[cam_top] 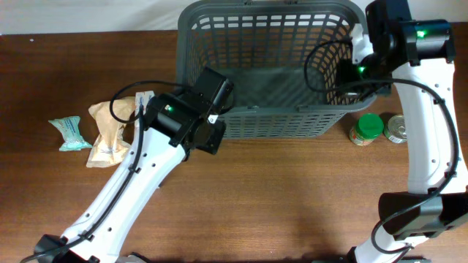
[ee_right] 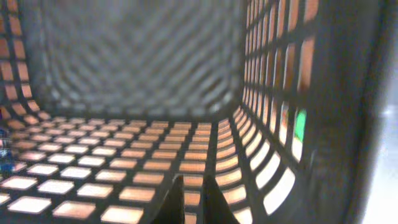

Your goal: Pack container

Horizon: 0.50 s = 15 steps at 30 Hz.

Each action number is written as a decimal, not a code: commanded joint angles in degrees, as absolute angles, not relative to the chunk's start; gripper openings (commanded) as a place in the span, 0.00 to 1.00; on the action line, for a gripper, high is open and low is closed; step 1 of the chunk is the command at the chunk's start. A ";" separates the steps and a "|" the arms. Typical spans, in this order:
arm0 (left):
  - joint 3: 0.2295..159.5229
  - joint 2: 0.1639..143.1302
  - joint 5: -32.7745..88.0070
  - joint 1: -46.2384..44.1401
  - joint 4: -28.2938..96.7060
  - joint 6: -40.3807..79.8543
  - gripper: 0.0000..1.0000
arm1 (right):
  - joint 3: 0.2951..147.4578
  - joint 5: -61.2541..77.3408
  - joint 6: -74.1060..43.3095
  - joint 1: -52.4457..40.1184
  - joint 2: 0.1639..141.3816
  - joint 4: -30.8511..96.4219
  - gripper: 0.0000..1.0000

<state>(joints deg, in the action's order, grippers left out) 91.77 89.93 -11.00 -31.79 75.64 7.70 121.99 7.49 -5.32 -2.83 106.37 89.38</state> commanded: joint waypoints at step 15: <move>96.12 67.88 -33.85 -29.52 77.41 6.76 0.23 | 136.25 7.60 -5.41 4.67 101.41 85.91 0.04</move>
